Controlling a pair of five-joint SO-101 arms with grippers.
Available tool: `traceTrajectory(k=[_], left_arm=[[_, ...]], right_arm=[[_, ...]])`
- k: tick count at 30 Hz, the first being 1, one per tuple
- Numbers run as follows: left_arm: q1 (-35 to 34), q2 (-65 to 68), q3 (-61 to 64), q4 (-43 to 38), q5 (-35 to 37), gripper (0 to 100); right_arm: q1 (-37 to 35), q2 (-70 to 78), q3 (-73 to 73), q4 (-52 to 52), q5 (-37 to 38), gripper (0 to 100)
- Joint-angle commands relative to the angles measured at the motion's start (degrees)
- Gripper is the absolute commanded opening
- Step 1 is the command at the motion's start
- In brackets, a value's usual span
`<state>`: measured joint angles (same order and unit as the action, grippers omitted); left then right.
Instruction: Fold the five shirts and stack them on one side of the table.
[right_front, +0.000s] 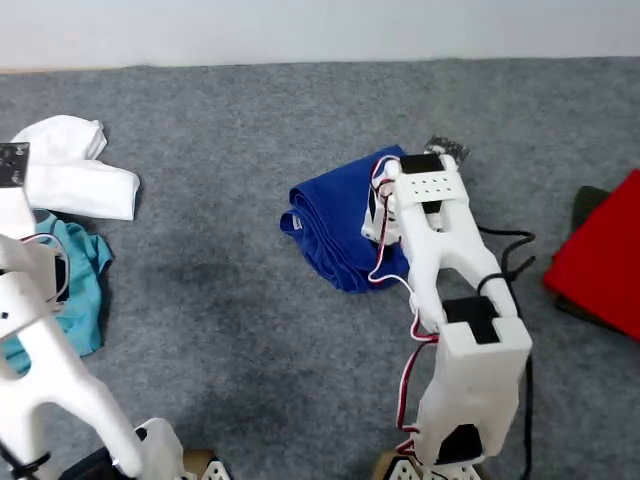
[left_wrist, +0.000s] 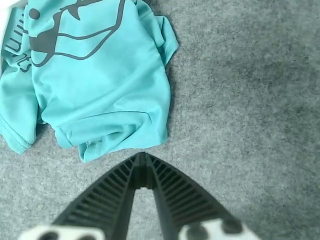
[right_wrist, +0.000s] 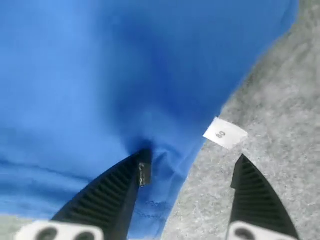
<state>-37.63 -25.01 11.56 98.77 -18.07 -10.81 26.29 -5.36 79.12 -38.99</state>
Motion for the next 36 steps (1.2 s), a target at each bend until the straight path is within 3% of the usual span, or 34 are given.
traceTrajectory(k=[1, 19, 28, 36], left_arm=[[-0.35, -1.67, 1.19, -0.88, 0.09, 0], [-0.35, -1.85, 4.26, -1.67, 0.09, 0], [-0.35, -1.85, 4.26, -1.67, 0.09, 0], [-0.26, -1.85, 4.44, -2.81, 0.09, 0]], right_arm=[[-0.22, 1.54, -3.78, -0.57, -0.79, 27.4], [-0.66, 8.4, -17.23, 0.13, -0.7, 27.4], [-4.0, 8.4, -23.12, 9.89, -0.79, 27.4], [-5.49, 9.36, -24.7, 8.48, -0.79, 27.4]])
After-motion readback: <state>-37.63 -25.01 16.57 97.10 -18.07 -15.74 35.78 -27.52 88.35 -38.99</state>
